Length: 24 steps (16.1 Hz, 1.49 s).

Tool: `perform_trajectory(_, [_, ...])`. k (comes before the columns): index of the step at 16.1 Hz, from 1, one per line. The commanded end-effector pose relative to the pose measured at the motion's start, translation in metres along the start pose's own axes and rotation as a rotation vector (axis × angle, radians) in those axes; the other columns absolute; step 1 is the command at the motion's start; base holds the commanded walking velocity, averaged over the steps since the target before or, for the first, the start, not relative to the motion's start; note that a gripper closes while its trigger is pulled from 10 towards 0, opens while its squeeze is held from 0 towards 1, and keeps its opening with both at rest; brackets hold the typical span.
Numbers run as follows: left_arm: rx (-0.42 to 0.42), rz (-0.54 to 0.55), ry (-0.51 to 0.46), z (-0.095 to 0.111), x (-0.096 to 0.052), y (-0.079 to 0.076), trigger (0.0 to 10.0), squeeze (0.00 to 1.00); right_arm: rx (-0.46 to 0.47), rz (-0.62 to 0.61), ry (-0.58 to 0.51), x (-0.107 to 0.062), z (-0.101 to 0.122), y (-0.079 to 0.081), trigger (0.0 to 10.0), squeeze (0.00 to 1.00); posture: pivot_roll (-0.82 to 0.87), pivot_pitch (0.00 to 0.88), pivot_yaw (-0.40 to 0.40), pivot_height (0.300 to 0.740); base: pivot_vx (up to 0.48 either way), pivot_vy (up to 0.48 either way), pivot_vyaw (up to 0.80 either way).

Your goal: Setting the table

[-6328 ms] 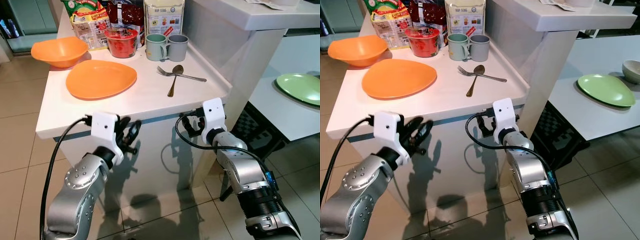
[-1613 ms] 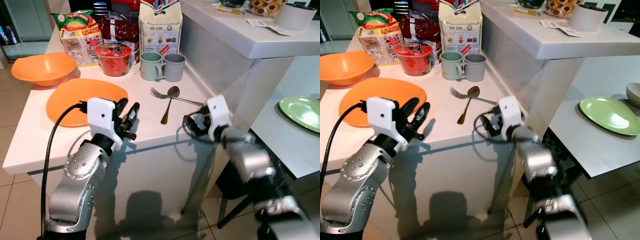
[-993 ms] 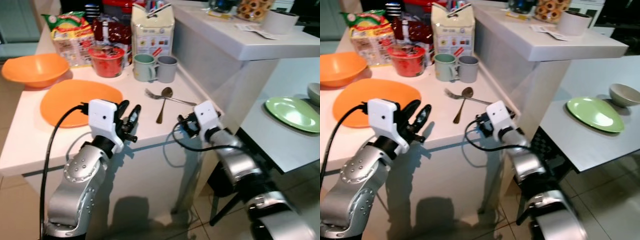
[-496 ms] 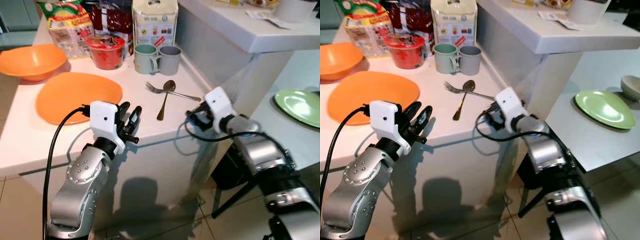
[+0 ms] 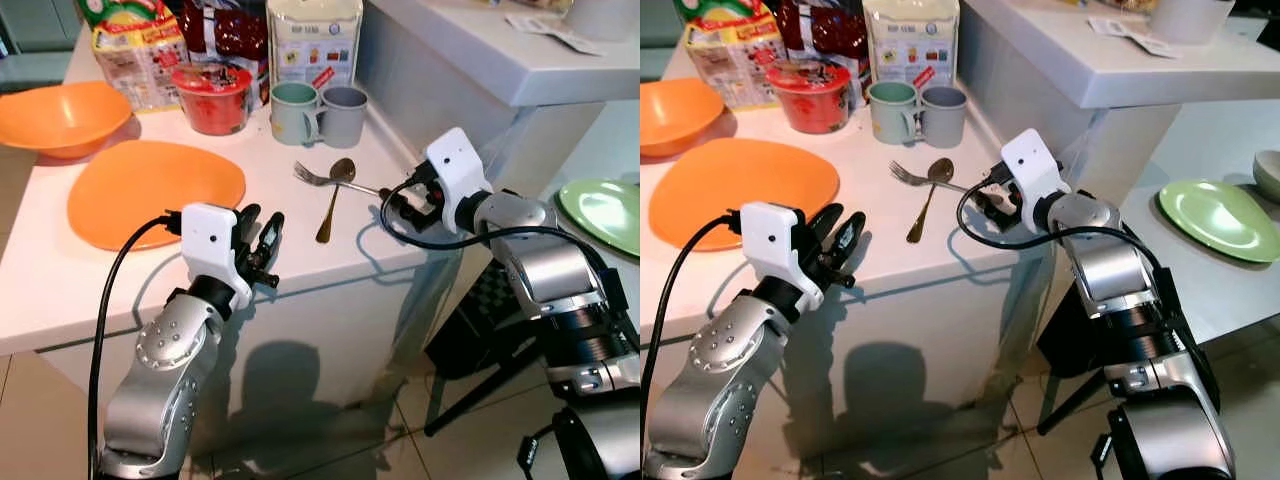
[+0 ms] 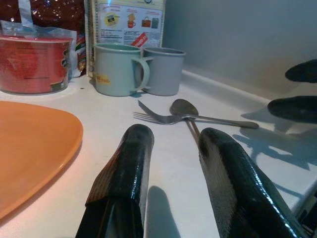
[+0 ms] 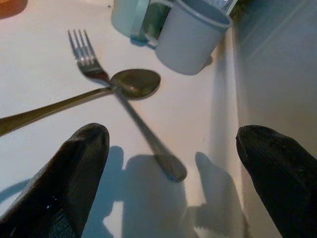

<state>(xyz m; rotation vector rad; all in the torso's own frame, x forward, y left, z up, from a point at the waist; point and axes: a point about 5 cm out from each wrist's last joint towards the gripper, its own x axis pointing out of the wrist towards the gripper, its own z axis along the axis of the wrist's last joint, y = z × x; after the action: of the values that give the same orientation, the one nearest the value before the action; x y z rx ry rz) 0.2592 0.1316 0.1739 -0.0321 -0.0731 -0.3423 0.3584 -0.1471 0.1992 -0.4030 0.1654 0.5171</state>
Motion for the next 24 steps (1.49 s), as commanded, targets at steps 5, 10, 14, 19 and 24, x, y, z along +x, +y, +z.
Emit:
perform_trajectory(5, [-0.005, 0.003, 0.008, -0.003, -0.001, -0.005, 10.0, 0.00, 0.043, 0.072, 0.107, 0.004, -0.023, 0.019, 10.0, 0.00, 0.02, 0.003, -0.097, 0.740, 0.000, 0.000, 0.00])
perform_trajectory(10, [-0.007, 0.011, 0.010, -0.004, -0.002, -0.004, 10.0, 0.00, 0.025, 0.032, 0.057, 0.004, -0.020, 0.020, 10.0, 0.00, 0.02, 0.008, -0.095, 0.740, 0.000, 0.000, 0.00])
perform_trajectory(14, [-0.005, 0.007, 0.012, -0.004, -0.001, -0.004, 10.0, 0.00, 0.054, 0.027, 0.038, 0.003, -0.018, 0.023, 10.0, 0.00, 0.02, 0.006, -0.094, 0.740, 0.000, 0.000, 0.00])
perform_trajectory(19, [-0.005, 0.007, 0.011, -0.004, 0.000, -0.005, 10.0, 0.00, 0.043, 0.030, 0.021, 0.004, -0.014, 0.024, 10.0, 0.00, 0.02, 0.003, -0.097, 0.740, 0.000, 0.000, 0.00])
perform_trajectory(24, [-0.006, 0.006, 0.009, -0.003, 0.000, -0.006, 10.0, 0.00, 0.039, 0.041, 0.001, 0.011, -0.014, 0.033, 10.0, 0.00, 0.03, 0.008, -0.100, 0.740, 0.000, 0.000, 0.00])
